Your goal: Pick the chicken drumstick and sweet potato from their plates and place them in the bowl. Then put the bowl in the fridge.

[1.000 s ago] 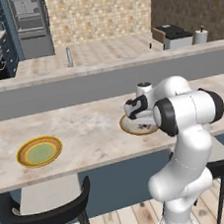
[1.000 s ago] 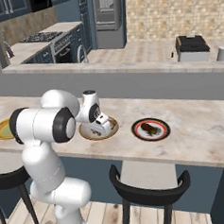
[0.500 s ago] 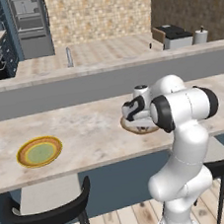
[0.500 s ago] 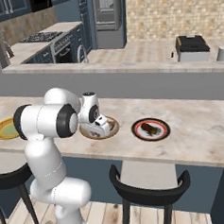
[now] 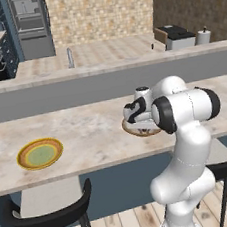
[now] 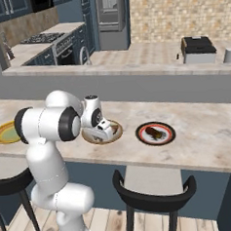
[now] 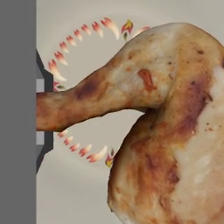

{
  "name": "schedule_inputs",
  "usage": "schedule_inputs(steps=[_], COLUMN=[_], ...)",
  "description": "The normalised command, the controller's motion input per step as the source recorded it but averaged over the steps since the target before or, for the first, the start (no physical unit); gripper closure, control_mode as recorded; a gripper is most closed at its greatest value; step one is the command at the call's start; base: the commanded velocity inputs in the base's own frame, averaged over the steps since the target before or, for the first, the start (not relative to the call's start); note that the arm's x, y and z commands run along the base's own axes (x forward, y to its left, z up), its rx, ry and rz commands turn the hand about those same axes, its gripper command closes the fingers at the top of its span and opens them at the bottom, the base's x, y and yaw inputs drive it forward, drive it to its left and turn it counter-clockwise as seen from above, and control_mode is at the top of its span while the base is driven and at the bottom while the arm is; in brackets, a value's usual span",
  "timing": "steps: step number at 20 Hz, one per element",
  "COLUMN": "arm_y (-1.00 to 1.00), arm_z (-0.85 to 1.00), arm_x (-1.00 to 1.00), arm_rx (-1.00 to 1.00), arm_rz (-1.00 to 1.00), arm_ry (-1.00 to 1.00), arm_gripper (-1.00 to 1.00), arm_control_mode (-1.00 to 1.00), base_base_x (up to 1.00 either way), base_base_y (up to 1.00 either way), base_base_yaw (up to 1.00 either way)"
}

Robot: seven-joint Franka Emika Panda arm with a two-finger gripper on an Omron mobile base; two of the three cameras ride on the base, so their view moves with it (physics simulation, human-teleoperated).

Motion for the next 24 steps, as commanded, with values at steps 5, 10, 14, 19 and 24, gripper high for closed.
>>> schedule_inputs(steps=[5,10,14,19,24], arm_y=[0.0,-0.02,-0.03,-0.01,-0.25], arm_z=[0.05,0.18,0.33,0.43,0.41], arm_x=[0.0,0.0,0.0,0.0,-0.09], arm_rx=[0.0,0.0,0.0,0.0,0.0], arm_rz=[0.01,0.0,0.0,0.0,0.0], arm_ry=[0.0,0.0,0.0,0.0,0.0], arm_gripper=[-1.0,-1.0,-1.0,-1.0,-1.0], arm_control_mode=[-1.0,-1.0,-1.0,-1.0,-1.0], base_base_x=[0.0,0.0,0.0,0.0,0.0], base_base_y=[0.0,0.0,0.0,0.0,0.0], base_base_yaw=[0.0,0.0,0.0,0.0,0.0])
